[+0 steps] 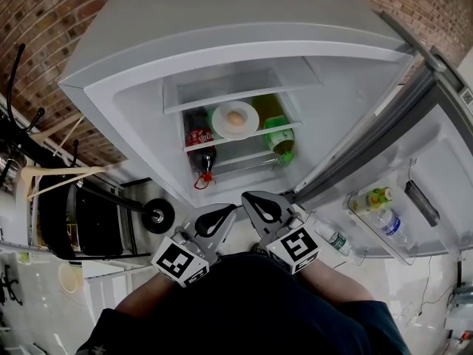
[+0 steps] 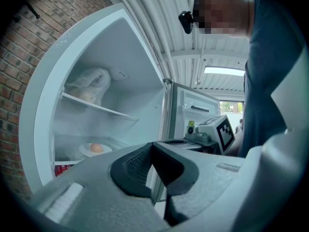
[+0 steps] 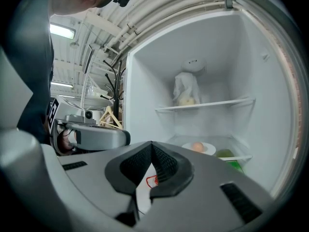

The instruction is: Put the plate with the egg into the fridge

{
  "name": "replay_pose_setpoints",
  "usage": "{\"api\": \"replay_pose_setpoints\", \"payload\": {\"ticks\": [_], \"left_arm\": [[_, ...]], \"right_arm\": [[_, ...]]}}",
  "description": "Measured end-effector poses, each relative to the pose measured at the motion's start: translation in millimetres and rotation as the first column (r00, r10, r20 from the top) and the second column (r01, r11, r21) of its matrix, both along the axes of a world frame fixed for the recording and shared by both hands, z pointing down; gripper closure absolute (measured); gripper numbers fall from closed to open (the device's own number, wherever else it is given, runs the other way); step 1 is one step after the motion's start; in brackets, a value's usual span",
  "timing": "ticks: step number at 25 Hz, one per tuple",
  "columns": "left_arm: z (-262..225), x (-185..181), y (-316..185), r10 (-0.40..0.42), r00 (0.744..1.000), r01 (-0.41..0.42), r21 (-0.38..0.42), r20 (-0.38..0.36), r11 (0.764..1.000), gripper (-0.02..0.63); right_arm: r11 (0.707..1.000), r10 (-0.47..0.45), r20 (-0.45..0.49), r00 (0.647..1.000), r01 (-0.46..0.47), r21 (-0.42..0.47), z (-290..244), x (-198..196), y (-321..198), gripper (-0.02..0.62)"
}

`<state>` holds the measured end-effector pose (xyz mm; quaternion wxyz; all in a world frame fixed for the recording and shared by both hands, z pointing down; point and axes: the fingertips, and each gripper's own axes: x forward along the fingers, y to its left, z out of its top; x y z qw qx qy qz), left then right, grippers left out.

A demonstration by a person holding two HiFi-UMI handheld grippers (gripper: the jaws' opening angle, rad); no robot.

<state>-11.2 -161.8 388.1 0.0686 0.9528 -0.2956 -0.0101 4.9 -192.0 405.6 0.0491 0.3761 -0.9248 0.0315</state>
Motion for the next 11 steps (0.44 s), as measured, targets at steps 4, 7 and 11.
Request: {"api": "replay_pose_setpoints", "payload": {"ticks": [4, 7, 11], "left_arm": [[-0.5, 0.4, 0.4, -0.001, 1.0, 0.001, 0.003, -0.004, 1.0, 0.601], [-0.3, 0.3, 0.6, -0.005, 1.0, 0.005, 0.003, -0.006, 1.0, 0.601], [-0.6, -0.4, 0.5, -0.007, 1.0, 0.007, 0.0, -0.008, 1.0, 0.601]], "right_arm": [[1.0, -0.006, -0.002, 1.0, 0.006, -0.001, 0.8, -1.5, 1.3, 0.586], [1.0, -0.009, -0.006, 1.0, 0.009, -0.001, 1.1, -2.9, 2.1, 0.586], [1.0, -0.008, -0.009, 1.0, 0.008, -0.004, 1.6, -3.7, 2.2, 0.586]]}}
